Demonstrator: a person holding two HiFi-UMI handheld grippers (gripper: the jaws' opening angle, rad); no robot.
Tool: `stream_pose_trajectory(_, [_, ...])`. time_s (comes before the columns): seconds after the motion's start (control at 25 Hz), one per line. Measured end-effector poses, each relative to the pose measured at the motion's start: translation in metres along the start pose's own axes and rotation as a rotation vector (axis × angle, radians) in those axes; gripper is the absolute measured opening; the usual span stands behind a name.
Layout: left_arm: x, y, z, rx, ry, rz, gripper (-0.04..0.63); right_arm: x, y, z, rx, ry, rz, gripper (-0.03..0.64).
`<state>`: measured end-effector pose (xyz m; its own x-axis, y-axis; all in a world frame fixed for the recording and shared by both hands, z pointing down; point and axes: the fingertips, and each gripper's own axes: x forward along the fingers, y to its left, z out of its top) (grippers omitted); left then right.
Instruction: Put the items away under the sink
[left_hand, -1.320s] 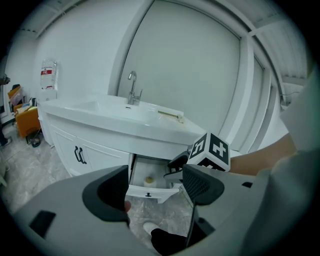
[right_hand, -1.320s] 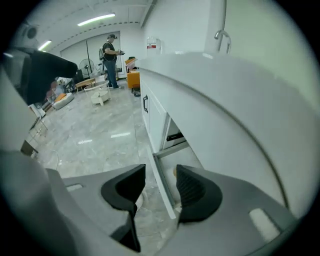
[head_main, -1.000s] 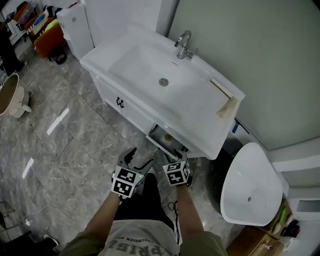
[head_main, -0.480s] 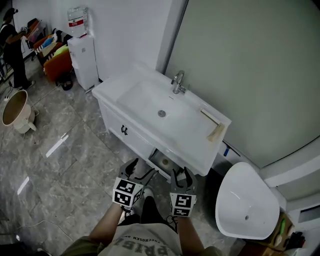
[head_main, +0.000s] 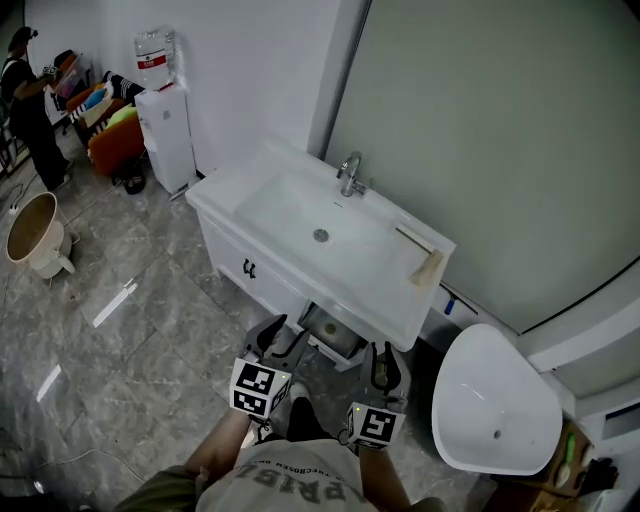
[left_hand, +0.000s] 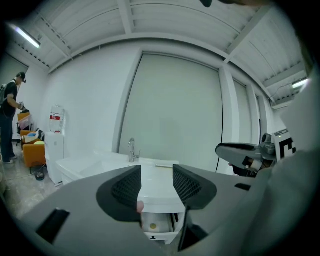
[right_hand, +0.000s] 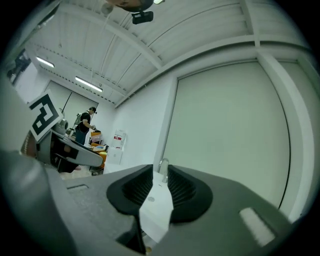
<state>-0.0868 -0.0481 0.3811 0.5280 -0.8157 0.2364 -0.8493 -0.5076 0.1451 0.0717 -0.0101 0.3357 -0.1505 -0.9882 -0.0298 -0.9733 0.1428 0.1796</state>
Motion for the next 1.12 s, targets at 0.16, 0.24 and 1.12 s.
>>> stream_pose_trajectory(0.16, [0.0,-0.004,0.014,0.04,-0.059,0.004,0.101,-0.002,-0.002,0.019,-0.037,-0.039,-0.014,0.041])
stream_pose_trajectory(0.24, [-0.001,-0.003,0.015,0.05,-0.074,0.012,0.048,-0.003,-0.002,0.023,-0.049,-0.049,-0.02,0.035])
stream_pose_trajectory(1.12, [0.004,-0.012,0.036,0.066,-0.172,0.032,0.011,-0.004,-0.02,0.03,0.031,-0.09,-0.06,0.0])
